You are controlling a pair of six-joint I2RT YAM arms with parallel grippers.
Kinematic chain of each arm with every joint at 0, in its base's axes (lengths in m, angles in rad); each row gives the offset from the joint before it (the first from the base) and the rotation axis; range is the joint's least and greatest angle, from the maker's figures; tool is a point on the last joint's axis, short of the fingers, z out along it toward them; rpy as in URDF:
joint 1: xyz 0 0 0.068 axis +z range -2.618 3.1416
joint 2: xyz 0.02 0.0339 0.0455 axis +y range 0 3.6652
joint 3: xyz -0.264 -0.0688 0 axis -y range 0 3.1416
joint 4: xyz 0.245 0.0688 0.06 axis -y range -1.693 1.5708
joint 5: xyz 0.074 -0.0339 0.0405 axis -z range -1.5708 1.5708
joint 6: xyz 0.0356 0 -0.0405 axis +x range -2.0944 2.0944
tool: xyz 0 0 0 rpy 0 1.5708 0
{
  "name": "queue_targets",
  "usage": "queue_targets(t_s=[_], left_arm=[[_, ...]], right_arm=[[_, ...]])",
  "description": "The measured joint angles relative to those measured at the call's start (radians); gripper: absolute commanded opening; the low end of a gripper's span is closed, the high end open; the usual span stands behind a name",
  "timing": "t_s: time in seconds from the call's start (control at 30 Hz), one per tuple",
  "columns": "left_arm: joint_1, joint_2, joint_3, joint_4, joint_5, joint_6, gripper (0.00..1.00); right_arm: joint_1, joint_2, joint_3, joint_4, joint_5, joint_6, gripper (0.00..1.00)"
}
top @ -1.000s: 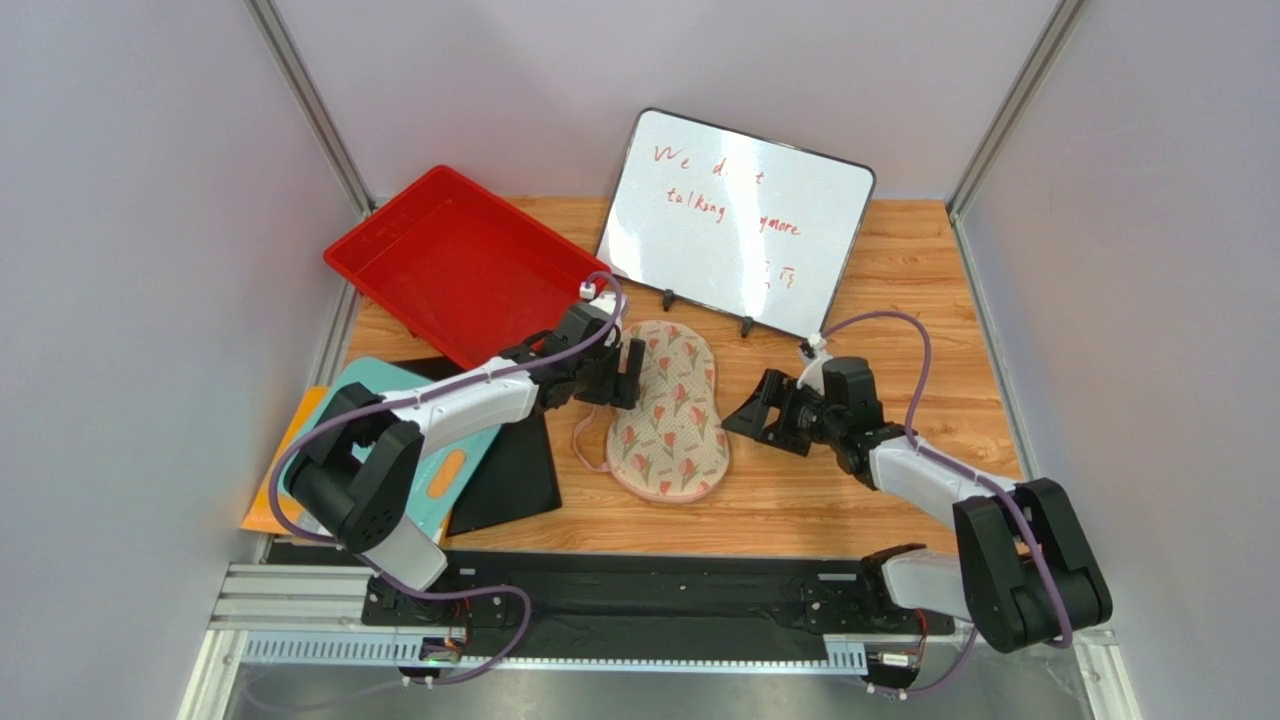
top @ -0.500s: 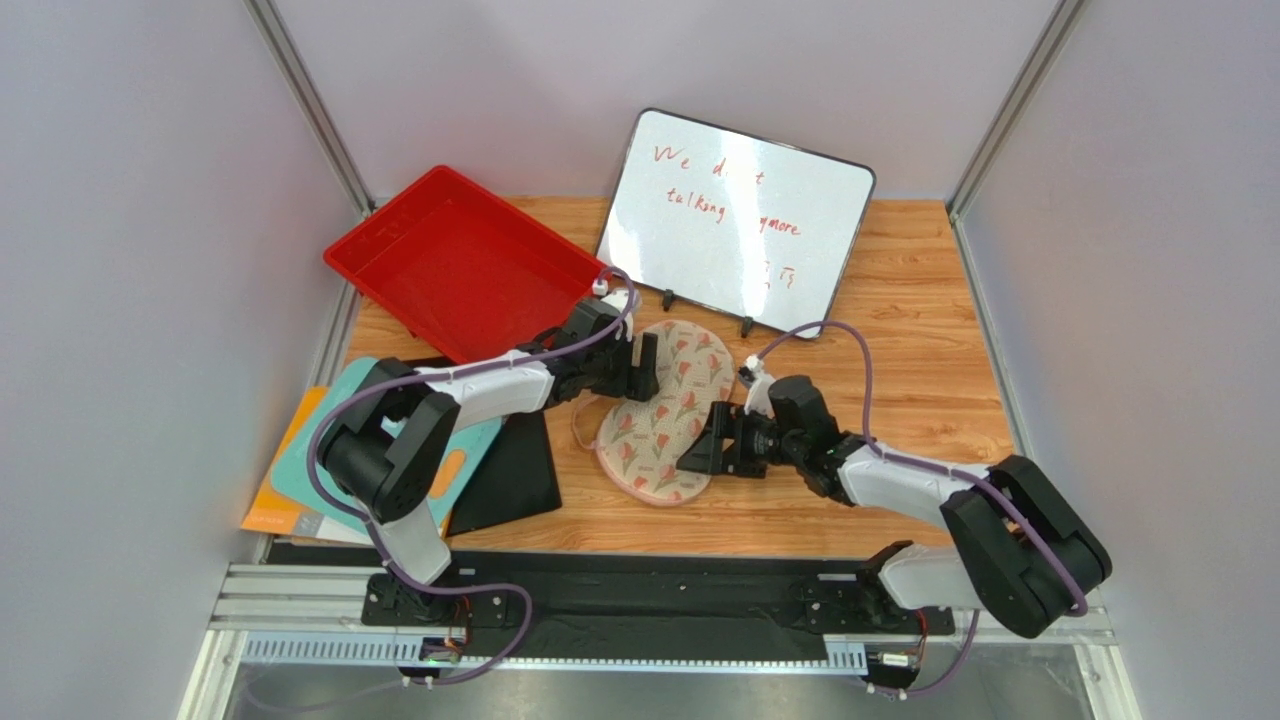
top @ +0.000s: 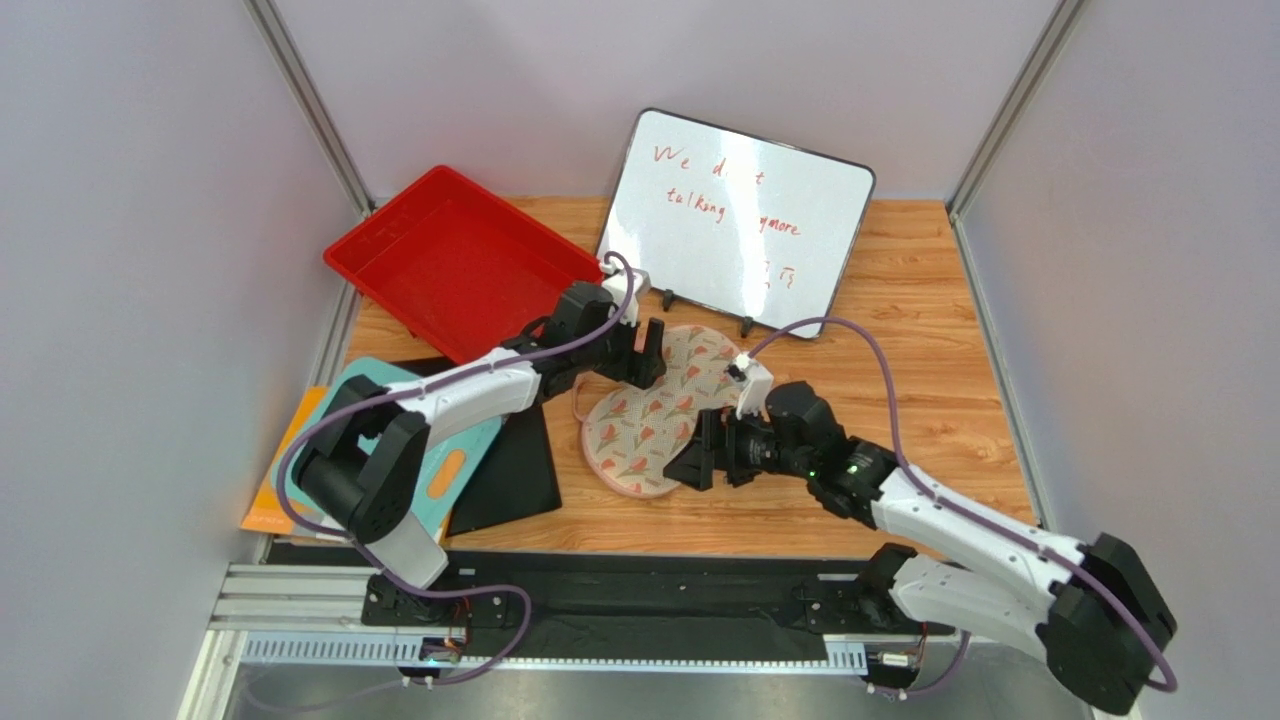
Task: Unzip the laundry bag and remove the bra
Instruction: Adjust the laundry bag at the center of the board.
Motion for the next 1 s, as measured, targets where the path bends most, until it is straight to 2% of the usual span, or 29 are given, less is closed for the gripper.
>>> queue_targets(t_s=[0.1,0.27,0.37,0.5,0.53,0.7,1.0], left_arm=[[-0.008,-0.073,0.0,-0.008,-0.018,0.04,0.91],[-0.103,-0.148,0.008,-0.021,-0.071,0.112,0.89],[-0.198,-0.124,0.037,-0.035,-0.094,0.154,0.85],[-0.287,-0.016,0.126,-0.056,-0.126,0.2,0.82],[-0.301,0.018,0.15,-0.06,-0.138,0.212,0.78],[-0.337,0.143,0.214,-0.074,-0.185,0.257,0.63],[-0.391,0.281,0.32,-0.088,-0.219,0.347,0.63]], right_arm=[[-0.049,-0.1,0.023,-0.094,0.062,-0.033,0.87],[-0.302,-0.13,0.023,-0.153,0.072,-0.06,0.85],[-0.453,-0.088,0.023,-0.161,0.059,-0.063,0.85],[-0.573,-0.042,0.021,-0.156,0.012,-0.057,0.85],[-0.597,-0.036,0.017,-0.151,0.0,-0.055,0.85],[-0.664,-0.034,-0.008,-0.129,-0.032,-0.045,0.85],[-0.726,-0.034,-0.05,-0.117,-0.086,-0.04,0.85]])
